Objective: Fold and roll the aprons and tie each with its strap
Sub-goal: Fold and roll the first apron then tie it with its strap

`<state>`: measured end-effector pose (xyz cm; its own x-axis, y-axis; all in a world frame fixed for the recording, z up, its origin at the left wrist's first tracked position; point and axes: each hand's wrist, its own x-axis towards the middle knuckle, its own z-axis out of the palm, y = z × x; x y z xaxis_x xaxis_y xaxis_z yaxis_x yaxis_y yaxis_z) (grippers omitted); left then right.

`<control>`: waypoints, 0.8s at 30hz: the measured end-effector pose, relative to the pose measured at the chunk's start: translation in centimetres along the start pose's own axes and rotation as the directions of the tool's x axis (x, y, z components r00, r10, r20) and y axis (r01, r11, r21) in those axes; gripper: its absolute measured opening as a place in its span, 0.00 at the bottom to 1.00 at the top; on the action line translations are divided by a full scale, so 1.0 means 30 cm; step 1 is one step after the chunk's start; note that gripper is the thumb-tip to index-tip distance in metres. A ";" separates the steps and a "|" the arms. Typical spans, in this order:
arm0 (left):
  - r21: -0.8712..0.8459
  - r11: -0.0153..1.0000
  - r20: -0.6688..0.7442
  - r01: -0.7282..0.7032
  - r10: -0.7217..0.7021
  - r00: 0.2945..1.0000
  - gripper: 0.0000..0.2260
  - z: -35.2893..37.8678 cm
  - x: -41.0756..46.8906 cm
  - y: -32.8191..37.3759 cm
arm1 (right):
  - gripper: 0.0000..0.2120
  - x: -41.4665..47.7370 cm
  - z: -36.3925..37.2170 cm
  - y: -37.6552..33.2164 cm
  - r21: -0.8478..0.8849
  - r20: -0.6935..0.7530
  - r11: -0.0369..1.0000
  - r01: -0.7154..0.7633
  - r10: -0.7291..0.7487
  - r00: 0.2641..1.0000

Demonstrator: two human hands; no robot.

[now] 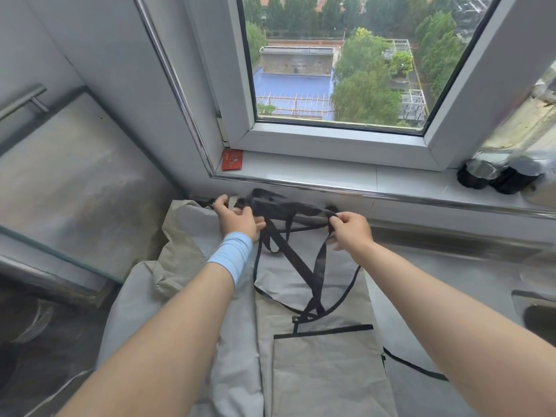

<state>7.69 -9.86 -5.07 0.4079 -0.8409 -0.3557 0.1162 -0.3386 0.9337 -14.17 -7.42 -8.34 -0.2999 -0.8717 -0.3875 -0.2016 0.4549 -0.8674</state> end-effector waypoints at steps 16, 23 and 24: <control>0.855 0.511 0.365 -0.091 -0.469 0.804 0.18 0.071 -0.208 -0.277 | 0.14 -0.108 0.113 0.193 -0.615 0.269 0.785 0.077 0.117 0.956; 0.703 0.711 0.485 -0.032 -0.445 0.753 0.23 0.073 -0.164 -0.260 | 0.10 -0.110 0.096 0.089 -0.099 0.336 0.993 -0.067 0.097 0.937; 0.676 0.737 0.477 0.003 -0.441 0.761 0.24 0.069 -0.147 -0.253 | 0.09 -0.105 0.092 0.088 -0.067 0.363 0.991 -0.113 0.130 0.923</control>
<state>3.14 -4.47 -10.66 -0.1730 -0.6918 -0.7011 -0.5251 -0.5374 0.6598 -11.17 -3.98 -10.27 0.0358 -0.8113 -0.5835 -0.2284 0.5618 -0.7951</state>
